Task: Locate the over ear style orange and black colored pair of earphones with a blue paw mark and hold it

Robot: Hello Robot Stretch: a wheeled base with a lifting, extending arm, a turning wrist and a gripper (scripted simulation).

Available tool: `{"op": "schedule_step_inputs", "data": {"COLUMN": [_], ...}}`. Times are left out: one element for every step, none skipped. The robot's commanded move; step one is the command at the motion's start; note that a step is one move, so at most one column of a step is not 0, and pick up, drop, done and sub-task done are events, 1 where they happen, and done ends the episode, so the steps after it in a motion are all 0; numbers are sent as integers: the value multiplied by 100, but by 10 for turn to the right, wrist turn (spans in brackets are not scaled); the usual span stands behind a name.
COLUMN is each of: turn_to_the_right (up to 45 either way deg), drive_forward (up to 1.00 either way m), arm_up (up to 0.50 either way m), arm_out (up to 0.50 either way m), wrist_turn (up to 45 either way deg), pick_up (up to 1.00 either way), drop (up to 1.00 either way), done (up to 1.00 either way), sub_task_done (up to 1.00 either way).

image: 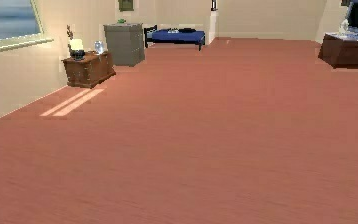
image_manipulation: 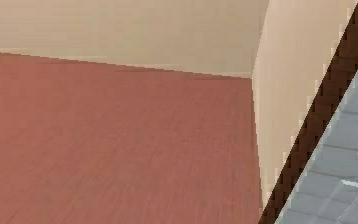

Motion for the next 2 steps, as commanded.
{"op": "schedule_step_inputs", "data": {"turn_to_the_right": [120, 0], "drive_forward": [0, 20], "arm_up": [0, 0], "arm_out": [0, 0], "wrist_turn": [0, 0], "pick_up": [0, 0], "drop": [0, 0], "done": [0, 0], "sub_task_done": [0, 0]}}
